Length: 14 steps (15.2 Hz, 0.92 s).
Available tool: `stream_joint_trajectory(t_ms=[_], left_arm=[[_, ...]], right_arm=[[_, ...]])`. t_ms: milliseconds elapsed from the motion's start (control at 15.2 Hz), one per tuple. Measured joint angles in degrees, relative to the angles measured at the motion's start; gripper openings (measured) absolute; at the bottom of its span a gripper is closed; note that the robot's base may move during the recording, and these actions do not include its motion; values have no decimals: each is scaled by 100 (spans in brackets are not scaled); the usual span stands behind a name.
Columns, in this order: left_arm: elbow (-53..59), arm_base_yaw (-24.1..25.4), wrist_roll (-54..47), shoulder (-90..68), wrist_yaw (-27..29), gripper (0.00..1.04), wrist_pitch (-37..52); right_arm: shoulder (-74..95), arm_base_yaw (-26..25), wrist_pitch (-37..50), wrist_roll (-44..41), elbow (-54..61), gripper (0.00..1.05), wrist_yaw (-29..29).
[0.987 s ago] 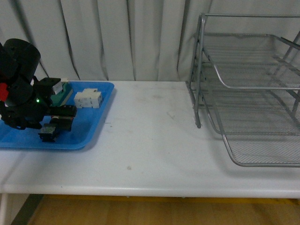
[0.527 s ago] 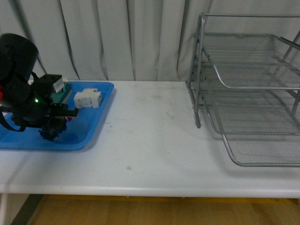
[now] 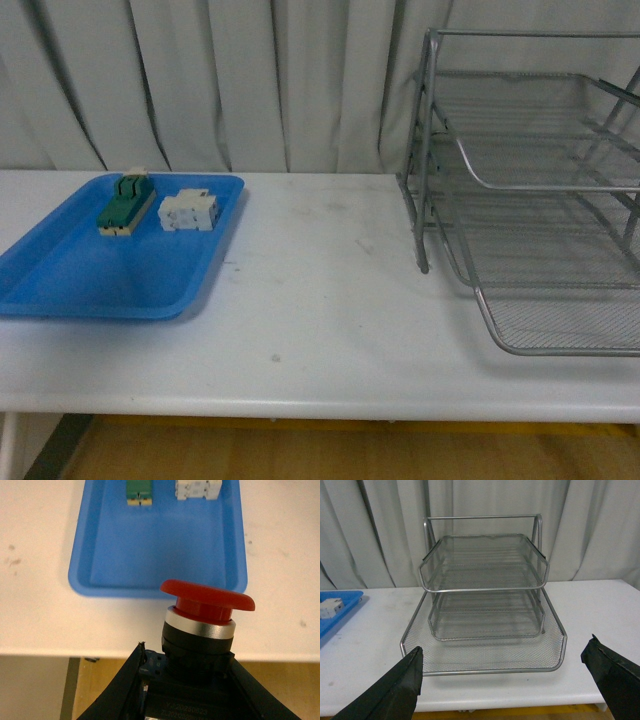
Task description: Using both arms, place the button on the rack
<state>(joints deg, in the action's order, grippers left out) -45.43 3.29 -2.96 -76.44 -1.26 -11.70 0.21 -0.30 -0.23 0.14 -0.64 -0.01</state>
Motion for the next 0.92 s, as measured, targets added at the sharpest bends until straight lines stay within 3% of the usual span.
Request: stream_joint_trajectory(t_ms=[132,263,922], left_arm=[[1019,-131,55,1556,334,37,-505],[1311,-243,11,2256,361,37,-529],[1233,-214,-2,2186,398,37,-529]], right_arm=[[0,0,2,0,0,98,0],[0,0,2,0,0,98,0],[0,0,0,0,0,98,-2]])
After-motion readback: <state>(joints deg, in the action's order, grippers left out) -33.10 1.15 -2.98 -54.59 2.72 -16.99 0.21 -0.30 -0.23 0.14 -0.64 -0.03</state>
